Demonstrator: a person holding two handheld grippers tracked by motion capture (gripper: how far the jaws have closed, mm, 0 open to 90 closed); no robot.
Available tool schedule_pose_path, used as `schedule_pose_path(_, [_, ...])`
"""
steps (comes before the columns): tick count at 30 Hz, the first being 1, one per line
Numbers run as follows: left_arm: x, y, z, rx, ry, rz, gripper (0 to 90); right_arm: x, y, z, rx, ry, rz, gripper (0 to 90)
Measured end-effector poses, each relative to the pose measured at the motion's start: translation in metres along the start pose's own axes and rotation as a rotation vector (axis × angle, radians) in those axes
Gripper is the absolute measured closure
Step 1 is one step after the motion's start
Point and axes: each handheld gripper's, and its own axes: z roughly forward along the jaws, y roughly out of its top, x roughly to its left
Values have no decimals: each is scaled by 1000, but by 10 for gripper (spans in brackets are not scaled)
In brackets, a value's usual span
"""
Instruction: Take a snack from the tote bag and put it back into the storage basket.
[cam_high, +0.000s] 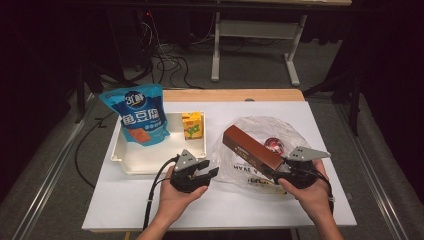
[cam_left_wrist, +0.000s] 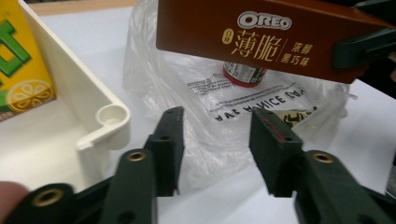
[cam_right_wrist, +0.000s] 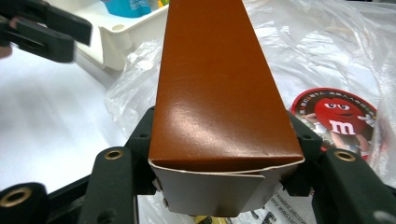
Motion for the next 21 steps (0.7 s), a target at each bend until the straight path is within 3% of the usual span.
schedule_pose_path(4, [4,0,-16,-45,-16,0,391,1,-1,-2,-2,5,-9,450])
schedule_pose_path(7, [8,-3,-19,-26,-24,28,274,2,-2,-6,-2,11,-25,450])
schedule_pose_path(12, [21,-10,-18,-12,-45,-20,103,4,-5,-10,-5,33,-31,449])
schedule_pose_path(17, [30,-10,-22,-24,-41,-36,19,5,-8,-9,-14,67,-23,448])
schedule_pose_path(21, [34,-10,-24,-26,-41,-33,2,9,-8,-6,-2,83,-37,448])
